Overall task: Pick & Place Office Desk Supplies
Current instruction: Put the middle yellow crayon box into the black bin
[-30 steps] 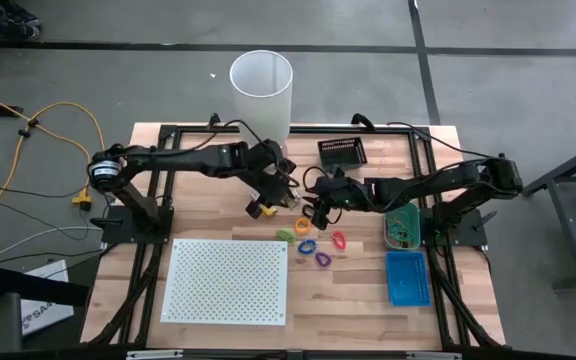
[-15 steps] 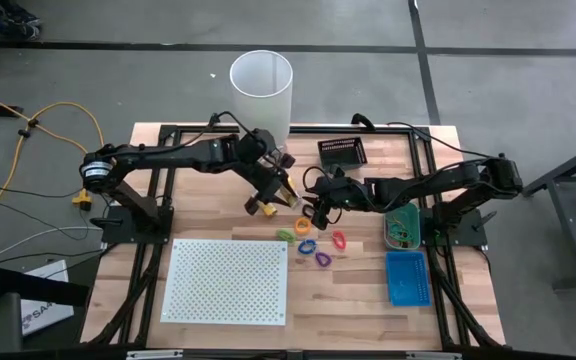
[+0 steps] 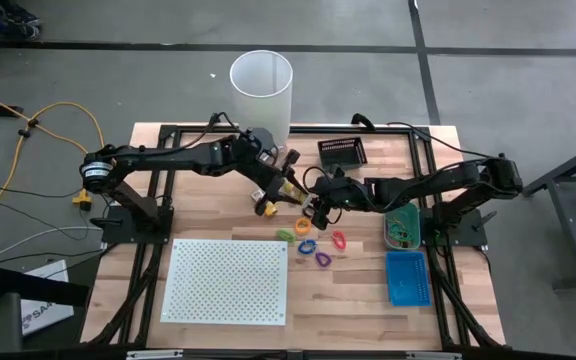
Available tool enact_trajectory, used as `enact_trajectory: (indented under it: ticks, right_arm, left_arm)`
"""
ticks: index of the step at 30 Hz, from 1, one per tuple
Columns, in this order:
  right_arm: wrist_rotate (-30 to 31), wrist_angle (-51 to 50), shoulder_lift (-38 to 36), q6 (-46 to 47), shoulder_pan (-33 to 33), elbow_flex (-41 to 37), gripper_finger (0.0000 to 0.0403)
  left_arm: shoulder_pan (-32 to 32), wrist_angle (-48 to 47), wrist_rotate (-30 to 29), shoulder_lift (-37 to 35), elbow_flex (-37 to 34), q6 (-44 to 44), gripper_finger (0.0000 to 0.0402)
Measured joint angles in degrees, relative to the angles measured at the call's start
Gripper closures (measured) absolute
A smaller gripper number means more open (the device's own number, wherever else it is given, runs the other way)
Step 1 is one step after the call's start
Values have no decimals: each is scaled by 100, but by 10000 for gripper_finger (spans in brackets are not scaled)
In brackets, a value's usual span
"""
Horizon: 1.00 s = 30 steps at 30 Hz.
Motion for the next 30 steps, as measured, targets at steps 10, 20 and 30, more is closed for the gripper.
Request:
enact_trajectory:
  ticks: [10,20,30]
  right_arm:
    - [-3,1,-1,0,1,0,310]
    - [0,277,-4,17,0,0,310]
    - [128,1014,-4,-490,2,-1,310]
  left_arm:
    - [187,24,-14,-38,0,-906,273]
    - [512,63,240,-567,-2,-1369,273]
    - [602,408,445,-669,-2,-2179,273]
